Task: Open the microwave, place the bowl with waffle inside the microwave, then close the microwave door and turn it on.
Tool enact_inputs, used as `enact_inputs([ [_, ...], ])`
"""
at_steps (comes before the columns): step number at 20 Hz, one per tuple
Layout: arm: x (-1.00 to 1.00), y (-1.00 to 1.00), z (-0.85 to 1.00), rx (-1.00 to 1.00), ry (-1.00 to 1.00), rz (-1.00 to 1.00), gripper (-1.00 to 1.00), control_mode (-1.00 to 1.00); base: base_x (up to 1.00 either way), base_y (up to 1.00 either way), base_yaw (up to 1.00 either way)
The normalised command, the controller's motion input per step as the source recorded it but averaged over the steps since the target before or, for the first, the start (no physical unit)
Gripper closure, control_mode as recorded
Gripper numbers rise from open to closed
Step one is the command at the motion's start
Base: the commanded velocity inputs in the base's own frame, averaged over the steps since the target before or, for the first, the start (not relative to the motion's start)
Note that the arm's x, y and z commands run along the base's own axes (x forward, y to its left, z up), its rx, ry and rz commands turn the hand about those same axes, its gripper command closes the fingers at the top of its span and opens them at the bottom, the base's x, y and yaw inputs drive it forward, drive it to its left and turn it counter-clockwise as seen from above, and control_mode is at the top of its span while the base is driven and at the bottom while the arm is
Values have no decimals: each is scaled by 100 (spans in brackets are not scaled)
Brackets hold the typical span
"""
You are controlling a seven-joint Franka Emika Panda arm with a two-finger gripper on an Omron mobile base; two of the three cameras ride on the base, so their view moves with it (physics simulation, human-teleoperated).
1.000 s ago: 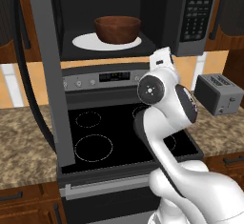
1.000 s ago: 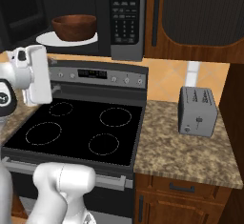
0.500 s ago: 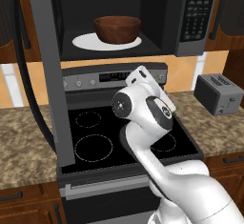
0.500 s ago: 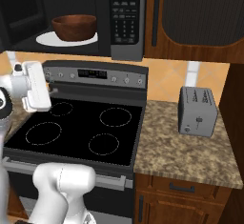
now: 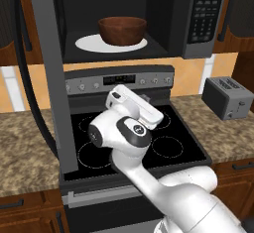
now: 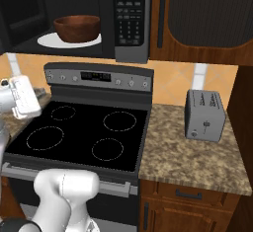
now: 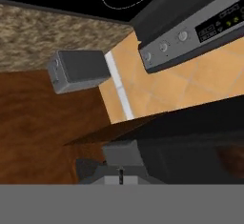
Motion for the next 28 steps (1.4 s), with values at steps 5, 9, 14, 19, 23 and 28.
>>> enact_inputs([
  [5, 0, 95, -10, -18, 0, 0, 100, -100, 0, 0, 0],
  [9, -2, 100, -4, -15, -2, 0, 100, -100, 0, 0, 0],
  [14, -13, 94, 0, -13, -7, 2, 100, -100, 0, 0, 0],
  [19, -25, 81, 0, -15, -27, 11, 100, -100, 0, 0, 0],
  [23, -44, 70, 0, -13, -46, 10, 100, -100, 0, 0, 0],
  [28, -54, 54, 6, -11, -50, 9, 100, -100, 0, 0, 0],
])
